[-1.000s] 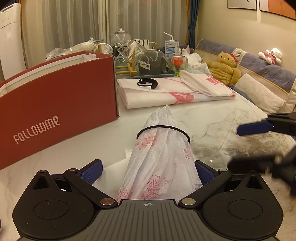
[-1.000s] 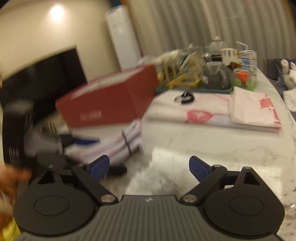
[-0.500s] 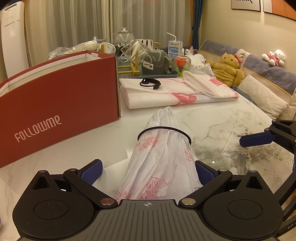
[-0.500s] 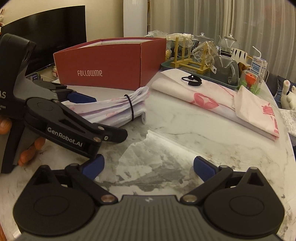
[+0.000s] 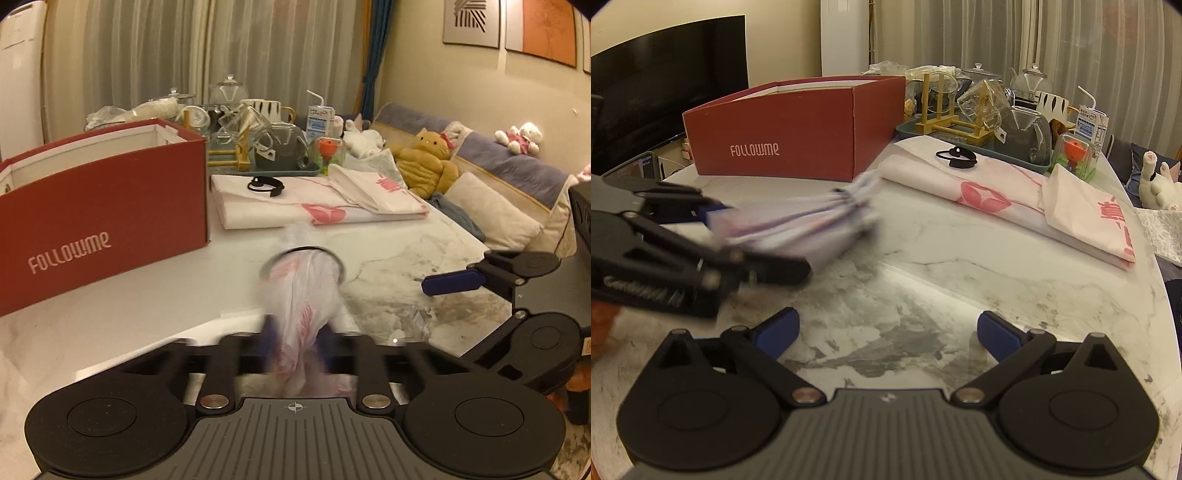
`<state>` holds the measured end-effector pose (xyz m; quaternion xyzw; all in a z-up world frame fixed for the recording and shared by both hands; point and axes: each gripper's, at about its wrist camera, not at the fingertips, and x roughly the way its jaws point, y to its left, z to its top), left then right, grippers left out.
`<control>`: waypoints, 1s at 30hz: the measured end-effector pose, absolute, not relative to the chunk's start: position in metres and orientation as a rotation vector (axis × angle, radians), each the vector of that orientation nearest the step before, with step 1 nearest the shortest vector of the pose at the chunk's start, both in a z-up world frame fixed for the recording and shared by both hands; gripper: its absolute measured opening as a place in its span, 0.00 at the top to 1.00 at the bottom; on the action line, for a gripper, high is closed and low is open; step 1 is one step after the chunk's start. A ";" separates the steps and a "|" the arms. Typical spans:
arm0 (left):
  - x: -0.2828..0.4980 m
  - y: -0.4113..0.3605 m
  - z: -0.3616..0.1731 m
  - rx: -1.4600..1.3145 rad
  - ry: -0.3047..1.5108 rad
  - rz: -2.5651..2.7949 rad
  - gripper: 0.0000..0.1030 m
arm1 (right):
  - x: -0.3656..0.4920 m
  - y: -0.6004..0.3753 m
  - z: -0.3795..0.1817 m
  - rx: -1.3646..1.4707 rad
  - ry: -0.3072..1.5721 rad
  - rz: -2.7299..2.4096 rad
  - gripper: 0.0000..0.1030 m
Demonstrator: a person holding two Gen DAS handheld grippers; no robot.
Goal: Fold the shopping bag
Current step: 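Carry the banded bag into the red FOLLOWME box with the left gripper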
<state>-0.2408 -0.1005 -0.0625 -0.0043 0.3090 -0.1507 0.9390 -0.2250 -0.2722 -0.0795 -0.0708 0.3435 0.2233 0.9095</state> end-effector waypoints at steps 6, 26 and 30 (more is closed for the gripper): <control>-0.260 -0.069 -0.018 -0.145 0.484 -0.328 0.94 | -0.225 -0.274 -0.080 -0.138 0.708 0.439 0.00; -0.023 0.024 0.022 -0.352 0.713 0.316 0.73 | -0.222 -0.275 -0.080 -0.133 0.708 0.448 0.00; -0.029 0.017 0.017 -0.379 0.647 0.353 0.00 | -0.223 -0.274 -0.080 -0.133 0.708 0.446 0.00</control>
